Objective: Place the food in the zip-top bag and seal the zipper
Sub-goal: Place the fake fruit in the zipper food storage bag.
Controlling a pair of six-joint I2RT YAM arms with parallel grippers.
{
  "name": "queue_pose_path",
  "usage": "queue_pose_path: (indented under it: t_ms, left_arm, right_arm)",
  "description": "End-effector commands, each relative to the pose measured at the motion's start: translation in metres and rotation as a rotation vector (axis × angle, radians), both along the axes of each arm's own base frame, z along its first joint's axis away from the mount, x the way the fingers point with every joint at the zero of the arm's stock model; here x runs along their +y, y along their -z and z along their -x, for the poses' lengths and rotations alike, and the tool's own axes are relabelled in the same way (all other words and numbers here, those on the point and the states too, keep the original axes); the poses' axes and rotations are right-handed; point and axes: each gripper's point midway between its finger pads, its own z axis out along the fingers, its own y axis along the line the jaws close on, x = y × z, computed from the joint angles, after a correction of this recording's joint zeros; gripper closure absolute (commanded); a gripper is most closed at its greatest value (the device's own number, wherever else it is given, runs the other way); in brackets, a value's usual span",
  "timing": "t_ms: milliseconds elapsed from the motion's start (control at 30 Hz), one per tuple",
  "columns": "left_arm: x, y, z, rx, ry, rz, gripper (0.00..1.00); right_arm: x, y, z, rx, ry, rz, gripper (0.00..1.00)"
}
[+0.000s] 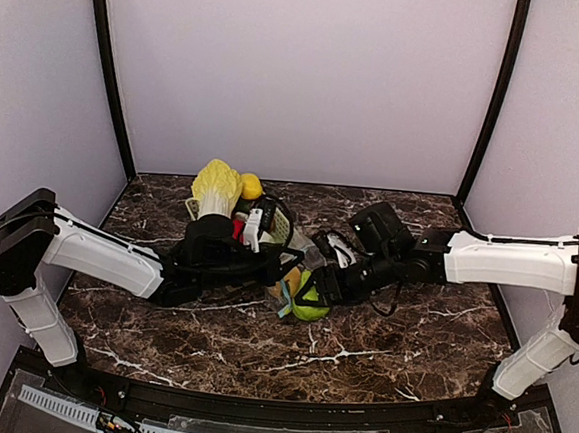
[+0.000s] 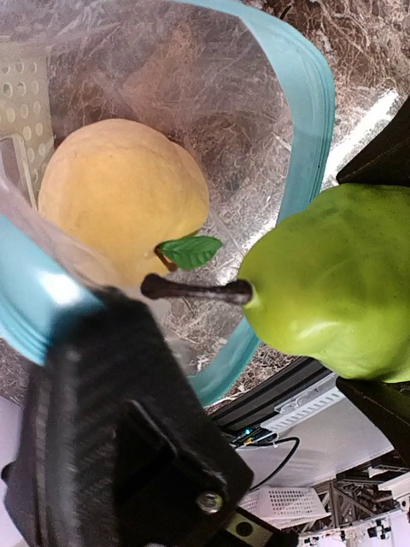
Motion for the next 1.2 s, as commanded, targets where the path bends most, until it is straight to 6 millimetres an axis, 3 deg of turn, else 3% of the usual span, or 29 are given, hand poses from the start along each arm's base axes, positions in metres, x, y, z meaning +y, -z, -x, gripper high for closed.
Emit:
queue_pose_path:
  t_ms: [0,167,267,533,700,900,1167]
  left_arm:
    - [-0.005,-0.004,0.021,-0.039,0.126,0.014,0.99]
    - [-0.010,0.002,0.038,-0.043,0.234,0.003,0.99]
    - [-0.006,0.013,0.039,-0.009,0.225,-0.031,0.99]
    - [0.007,0.033,0.016,0.153,0.054,-0.093,0.99]
    - [0.028,0.047,-0.011,0.327,-0.105,0.016,0.99]
    - [0.031,0.046,-0.021,0.364,-0.154,0.035,0.99]
    - [0.036,0.040,-0.031,0.368,-0.203,0.045,0.99]
  right_arm:
    - [0.002,-0.004,-0.011,0.063,0.030,-0.021,0.51]
    - [-0.002,-0.005,-0.023,0.104,0.054,-0.041,0.49]
    - [-0.005,-0.008,-0.029,0.107,0.063,-0.055,0.46]
    - [0.003,0.003,-0.047,0.166,0.047,-0.076,0.42]
    - [0.019,0.011,-0.061,0.184,0.043,-0.073,0.39]
    - [0.025,0.011,-0.072,0.171,0.064,-0.077,0.27]
    - [0.019,0.007,-0.069,0.149,0.087,-0.108,0.12]
